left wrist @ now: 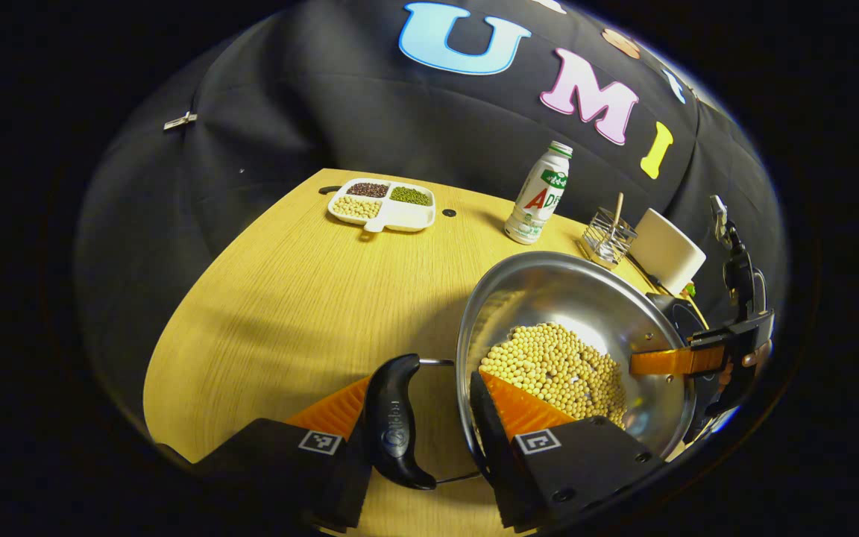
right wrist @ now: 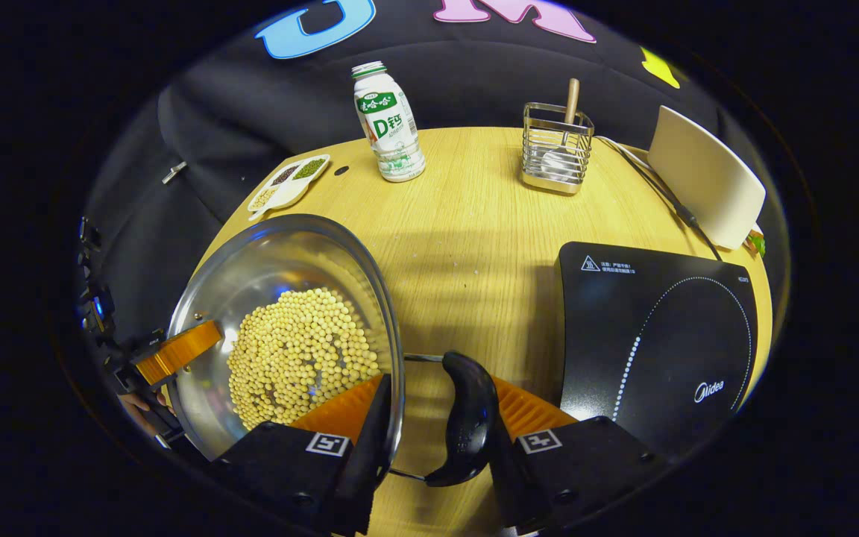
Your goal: First push the handle of the pot to place it horizontally, then grasp the pot with both hands and set it on the induction cooktop.
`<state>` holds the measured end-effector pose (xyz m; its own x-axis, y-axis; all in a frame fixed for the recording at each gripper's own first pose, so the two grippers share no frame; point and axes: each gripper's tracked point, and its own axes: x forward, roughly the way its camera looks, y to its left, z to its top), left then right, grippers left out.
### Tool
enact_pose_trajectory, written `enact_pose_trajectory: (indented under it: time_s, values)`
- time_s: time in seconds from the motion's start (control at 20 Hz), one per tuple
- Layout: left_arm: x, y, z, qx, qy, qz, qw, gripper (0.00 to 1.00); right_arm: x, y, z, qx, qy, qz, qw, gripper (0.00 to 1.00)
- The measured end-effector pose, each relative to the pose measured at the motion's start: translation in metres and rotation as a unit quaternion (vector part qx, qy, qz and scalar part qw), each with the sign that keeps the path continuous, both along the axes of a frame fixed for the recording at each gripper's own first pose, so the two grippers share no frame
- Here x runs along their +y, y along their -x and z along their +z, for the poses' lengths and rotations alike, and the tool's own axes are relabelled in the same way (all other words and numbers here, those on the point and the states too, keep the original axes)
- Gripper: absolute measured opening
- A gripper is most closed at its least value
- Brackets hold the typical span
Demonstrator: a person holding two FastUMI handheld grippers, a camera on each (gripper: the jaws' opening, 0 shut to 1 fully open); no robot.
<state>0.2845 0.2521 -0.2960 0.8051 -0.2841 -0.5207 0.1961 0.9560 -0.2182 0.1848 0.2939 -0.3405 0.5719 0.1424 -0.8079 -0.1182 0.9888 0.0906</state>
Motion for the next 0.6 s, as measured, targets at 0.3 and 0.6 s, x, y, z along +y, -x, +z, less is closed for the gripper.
enact_pose_trajectory:
  time_s: [0.3,0.6]
  values:
    - [0.001,0.002,-0.003,0.027,-0.024,0.003,0.999,0.65,0.001,-0.001,0.002,-0.007,-0.003,0.0,1.0,0.58]
    - [0.005,0.017,-0.001,0.04,-0.03,0.017,0.999,0.62,0.006,0.006,0.006,-0.019,0.002,0.015,1.0,0.61]
